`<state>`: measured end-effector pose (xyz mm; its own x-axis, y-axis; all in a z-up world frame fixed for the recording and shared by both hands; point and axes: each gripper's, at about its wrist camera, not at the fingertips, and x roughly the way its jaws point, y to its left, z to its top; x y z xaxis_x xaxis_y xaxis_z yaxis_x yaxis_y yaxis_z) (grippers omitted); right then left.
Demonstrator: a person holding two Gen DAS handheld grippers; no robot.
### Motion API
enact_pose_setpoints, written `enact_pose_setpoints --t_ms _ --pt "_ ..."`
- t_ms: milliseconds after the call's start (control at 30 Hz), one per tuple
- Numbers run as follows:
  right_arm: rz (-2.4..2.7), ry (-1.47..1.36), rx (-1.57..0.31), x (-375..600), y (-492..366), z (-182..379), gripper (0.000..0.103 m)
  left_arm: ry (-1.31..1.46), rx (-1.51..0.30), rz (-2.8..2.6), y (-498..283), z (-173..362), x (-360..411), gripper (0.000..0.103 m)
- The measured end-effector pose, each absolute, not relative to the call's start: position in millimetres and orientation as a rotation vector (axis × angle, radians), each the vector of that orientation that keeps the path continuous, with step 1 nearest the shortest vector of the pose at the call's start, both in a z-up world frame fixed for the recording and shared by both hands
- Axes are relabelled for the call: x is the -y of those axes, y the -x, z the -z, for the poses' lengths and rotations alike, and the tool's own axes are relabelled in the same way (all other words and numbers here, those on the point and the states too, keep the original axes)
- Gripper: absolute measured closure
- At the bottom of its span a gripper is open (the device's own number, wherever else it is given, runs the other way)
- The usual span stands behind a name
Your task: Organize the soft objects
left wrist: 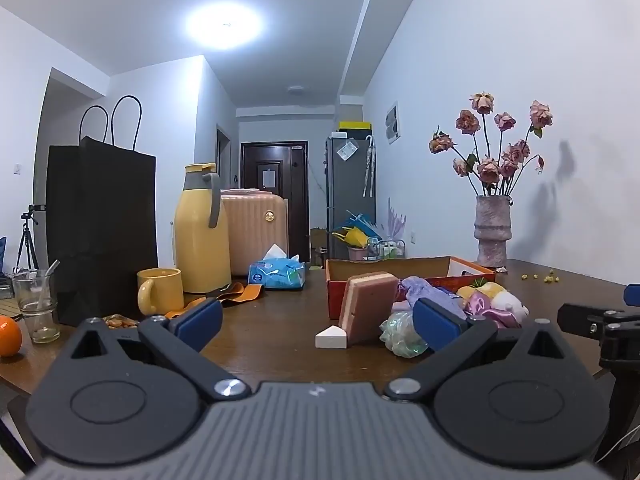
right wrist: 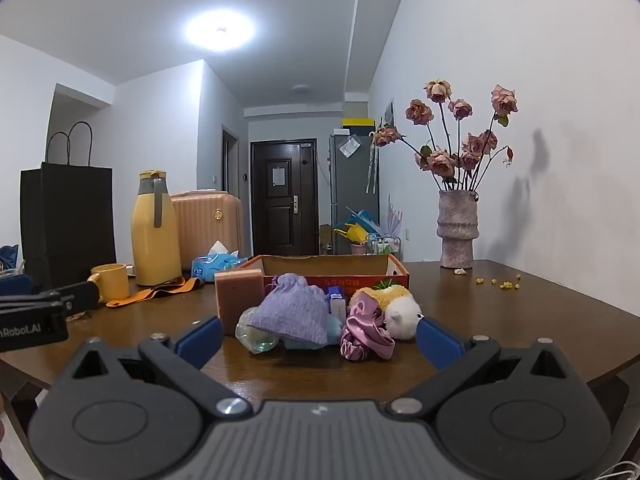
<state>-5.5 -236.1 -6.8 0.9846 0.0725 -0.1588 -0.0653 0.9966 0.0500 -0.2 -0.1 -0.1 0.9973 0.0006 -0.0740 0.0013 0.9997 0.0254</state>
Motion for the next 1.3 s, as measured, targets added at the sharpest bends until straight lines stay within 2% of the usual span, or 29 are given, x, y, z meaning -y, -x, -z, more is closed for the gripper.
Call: enact_pose_setpoints --t_ms 1300 --pt "-0.095 -0.05 -0.186 231 1 18 0.0 -0.075 -0.09 0.016 1 7 3 0.0"
